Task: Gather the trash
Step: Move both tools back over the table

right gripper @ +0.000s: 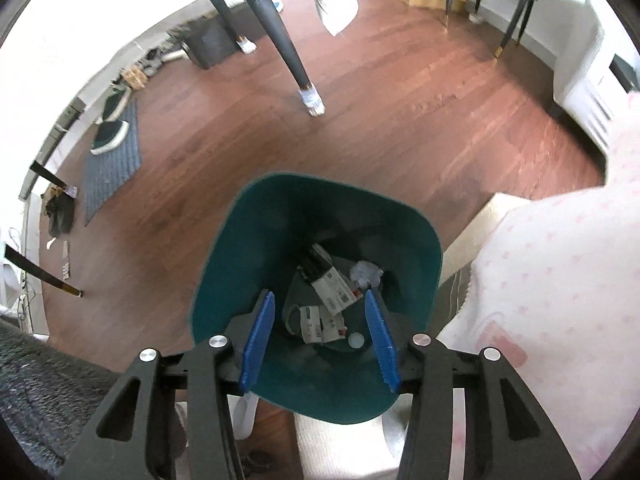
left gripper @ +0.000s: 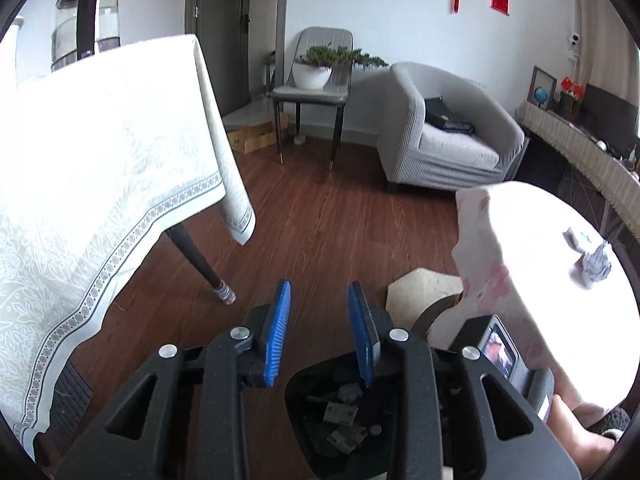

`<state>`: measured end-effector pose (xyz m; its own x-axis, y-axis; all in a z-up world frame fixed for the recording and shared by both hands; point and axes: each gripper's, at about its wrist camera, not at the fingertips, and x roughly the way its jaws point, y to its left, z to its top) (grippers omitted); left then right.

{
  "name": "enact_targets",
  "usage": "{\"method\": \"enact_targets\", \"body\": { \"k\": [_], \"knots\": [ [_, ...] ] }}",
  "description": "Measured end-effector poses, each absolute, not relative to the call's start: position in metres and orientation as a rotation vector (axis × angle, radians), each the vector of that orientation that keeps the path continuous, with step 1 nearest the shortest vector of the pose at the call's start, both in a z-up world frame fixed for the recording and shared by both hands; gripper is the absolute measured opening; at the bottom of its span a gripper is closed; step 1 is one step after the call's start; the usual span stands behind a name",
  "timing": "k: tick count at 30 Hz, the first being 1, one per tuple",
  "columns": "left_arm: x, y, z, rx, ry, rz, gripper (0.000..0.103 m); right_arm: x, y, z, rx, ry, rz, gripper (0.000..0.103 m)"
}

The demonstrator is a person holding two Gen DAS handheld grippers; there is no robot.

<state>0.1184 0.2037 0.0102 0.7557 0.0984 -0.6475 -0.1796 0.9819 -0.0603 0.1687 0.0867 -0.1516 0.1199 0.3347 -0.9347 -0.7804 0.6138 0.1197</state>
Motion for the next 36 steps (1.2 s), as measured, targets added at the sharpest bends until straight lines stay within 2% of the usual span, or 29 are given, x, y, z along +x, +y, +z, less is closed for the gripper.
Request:
{"method": "enact_targets", "body": {
  "k": [6,14,17,19,24,29,31,36],
  "knots": [
    [0.121,0.193,0.027,-0.133,0.638,0.153,0.033,0.162,0.069,-0.105,-0.409,1.085,0.891,0.041],
    [0.131,0.165,0.037,-0.114,0.6,0.145,0.036,0.163,0.024,-0.042,-0.309,0.917,0.881,0.041],
    [0.136,0.149,0.04,-0.096,0.596,0.119,0.041,0.164,0.003,-0.028,-0.281,0.884,0.855,0.041],
    [0.139,0.14,0.043,-0.086,0.594,0.104,0.049,0.166,-0.011,-0.022,-0.271,0.872,0.835,0.041],
    [0.146,0.108,0.048,-0.072,0.571,0.053,0.055,0.173,-0.052,-0.013,-0.223,0.85,0.766,0.041],
    [0.156,0.069,0.051,-0.04,0.56,-0.005,0.059,0.182,-0.101,-0.008,-0.15,0.839,0.692,0.047],
    [0.159,0.054,0.051,-0.027,0.553,-0.031,0.065,0.184,-0.118,-0.004,-0.128,0.826,0.667,0.05],
    [0.171,0.017,0.052,-0.021,0.545,-0.094,0.068,0.186,-0.163,0.005,-0.079,0.798,0.623,0.056]
  ]
}}
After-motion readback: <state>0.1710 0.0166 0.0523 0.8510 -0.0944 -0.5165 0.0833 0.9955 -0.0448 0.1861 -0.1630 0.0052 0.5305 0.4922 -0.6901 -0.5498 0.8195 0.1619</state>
